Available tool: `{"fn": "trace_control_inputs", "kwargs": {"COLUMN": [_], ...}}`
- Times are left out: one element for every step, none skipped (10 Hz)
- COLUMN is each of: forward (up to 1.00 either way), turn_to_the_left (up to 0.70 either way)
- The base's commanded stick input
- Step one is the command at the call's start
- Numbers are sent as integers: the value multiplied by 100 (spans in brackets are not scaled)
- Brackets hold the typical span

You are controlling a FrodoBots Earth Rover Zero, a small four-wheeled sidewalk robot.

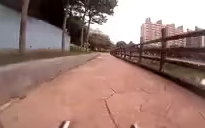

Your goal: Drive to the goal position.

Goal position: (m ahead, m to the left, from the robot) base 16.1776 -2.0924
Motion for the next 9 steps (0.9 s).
{"fn": "trace_control_inputs", "kwargs": {"forward": [100, 100, 100, 100, 100, 100, 100, 100, 100], "turn_to_the_left": [0, 0, 0, 0, 0, 0, 0, 0, 0]}}
